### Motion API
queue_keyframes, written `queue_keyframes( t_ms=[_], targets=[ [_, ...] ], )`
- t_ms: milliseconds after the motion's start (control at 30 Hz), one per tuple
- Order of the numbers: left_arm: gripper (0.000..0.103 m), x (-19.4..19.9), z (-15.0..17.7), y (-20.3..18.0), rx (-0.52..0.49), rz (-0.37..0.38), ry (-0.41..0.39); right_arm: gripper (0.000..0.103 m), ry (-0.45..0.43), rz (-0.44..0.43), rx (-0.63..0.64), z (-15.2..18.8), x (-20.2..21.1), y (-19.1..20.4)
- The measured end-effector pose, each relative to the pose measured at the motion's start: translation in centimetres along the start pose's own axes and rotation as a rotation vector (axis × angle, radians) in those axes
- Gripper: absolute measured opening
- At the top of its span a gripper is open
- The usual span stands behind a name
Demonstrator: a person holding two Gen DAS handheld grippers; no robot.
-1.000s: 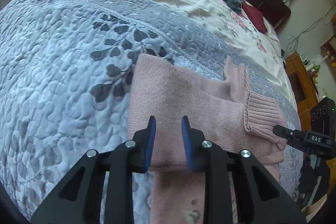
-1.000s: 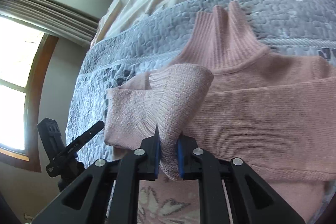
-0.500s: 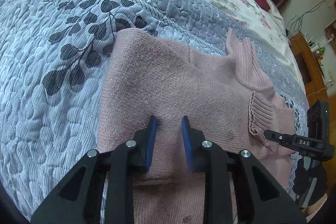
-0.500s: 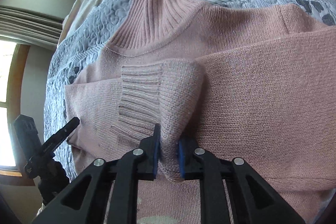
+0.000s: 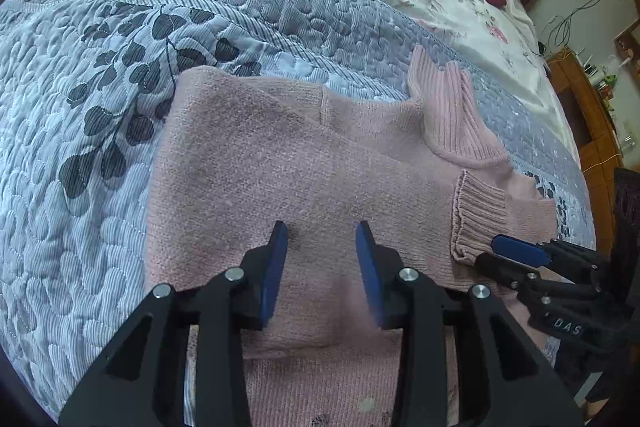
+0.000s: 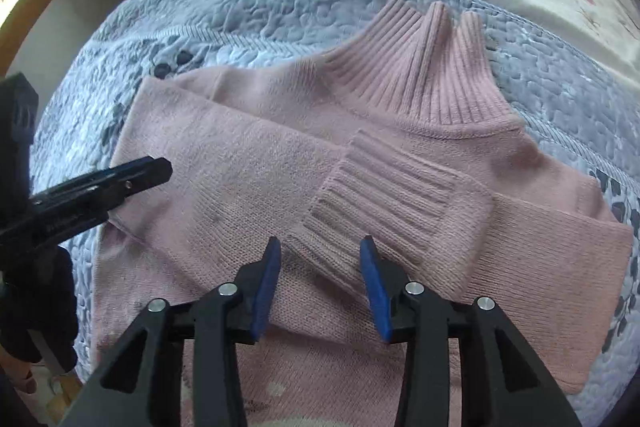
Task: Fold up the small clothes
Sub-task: 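Open the right gripper and lift both grippers above the folded sleeves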
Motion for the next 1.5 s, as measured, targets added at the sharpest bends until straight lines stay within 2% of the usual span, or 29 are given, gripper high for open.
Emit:
queue_keyframes(
  t_ms=[100, 133, 167, 200, 233, 267, 400, 500, 600, 733, 867, 933, 1000, 1033, 1100, 1233, 1367, 1500],
  targets=[
    [0.036, -0.5, 0.2, 0.2, -0.01, 0.003, 0.006, 0.048, 0.017, 0.046, 0.031, 0.5, -1.3, 0.1],
    [0.036, -0.6, 0.2, 0.3, -0.007, 0.008, 0.005, 0.045, 0.014, 0.055, 0.047, 0.6, -1.6, 0.0],
    [0.036, -0.7, 0.3, 0.4, -0.004, 0.011, 0.005, 0.039, 0.01, 0.069, 0.054, 0.6, -1.6, -0.2],
    [0.036, -0.8, 0.3, 0.4, -0.004, 0.012, 0.005, 0.022, 0.005, 0.085, 0.055, 0.5, -1.5, -0.6],
    [0.036, -0.8, 0.3, 0.4, -0.003, 0.012, 0.006, 0.009, 0.002, 0.072, 0.043, 0.5, -1.3, -1.0],
    [0.036, -0.9, 0.3, 0.4, -0.003, 0.012, 0.006, 0.008, 0.0, 0.032, 0.007, 0.5, -0.8, -1.4],
    [0.036, -1.0, 0.3, 0.4, -0.007, 0.008, 0.006, 0.008, -0.087, -0.088, -0.166, 0.9, 3.6, -4.6],
    [0.036, -1.0, 0.3, 0.4, -0.007, 0.007, 0.006, 0.008, -0.163, -0.111, -0.298, 1.9, 7.3, -8.4],
    [0.036, -1.1, 0.4, 0.4, -0.013, 0.001, 0.007, 0.008, -0.192, -0.124, -0.442, 3.2, 9.2, -12.5],
    [0.036, -1.2, 0.4, 0.3, -0.023, -0.013, 0.006, 0.008, -0.18, -0.078, -0.541, 5.6, 9.3, -17.0],
    [0.036, -1.3, 0.4, 0.1, -0.036, -0.031, 0.007, 0.008, -0.083, -0.135, -0.637, 8.5, 6.4, -19.0],
    [0.036, -1.3, 0.4, 0.0, -0.049, -0.044, 0.01, 0.011, -0.021, -0.141, -0.645, 9.8, 5.1, -18.9],
    [0.036, -1.2, 0.3, -0.1, -0.058, -0.054, 0.022, 0.012, -0.026, -0.129, -0.63, 10.0, 5.4, -18.7],
    [0.036, -1.0, 0.2, -0.2, -0.056, -0.059, 0.029, 0.017, -0.044, -0.09, -0.607, 9.8, 6.1, -18.7],
    [0.037, -0.4, -0.2, -0.7, -0.051, -0.065, 0.027, 0.019, -0.108, -0.016, -0.557, 9.0, 8.1, -18.8],
    [0.041, 0.5, -0.8, -3.4, -0.1, -0.039, -0.007, 0.02, -0.189, -0.031, -0.469, 6.0, 10.2, -17.7],
    [0.043, -1.0, 0.0, -5.9, -0.154, -0.028, 0.027, 0.02, -0.137, -0.028, -0.412, 4.4, 7.6, -16.6],
    [0.043, -2.9, 1.1, -5.3, -0.161, -0.049, 0.062, 0.019, -0.079, 0.004, -0.447, 5.9, 5.0, -17.9]
  ],
)
Point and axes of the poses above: each gripper's, at about its wrist camera, not at the fingertips, and x roughly against the way its jaws point, y to its left, z to its underside, the point moved 9 cm from there along -x, roughly the way its jaws point, and after that the axes turned 3 degrees about -x, right-handed, at the moved point
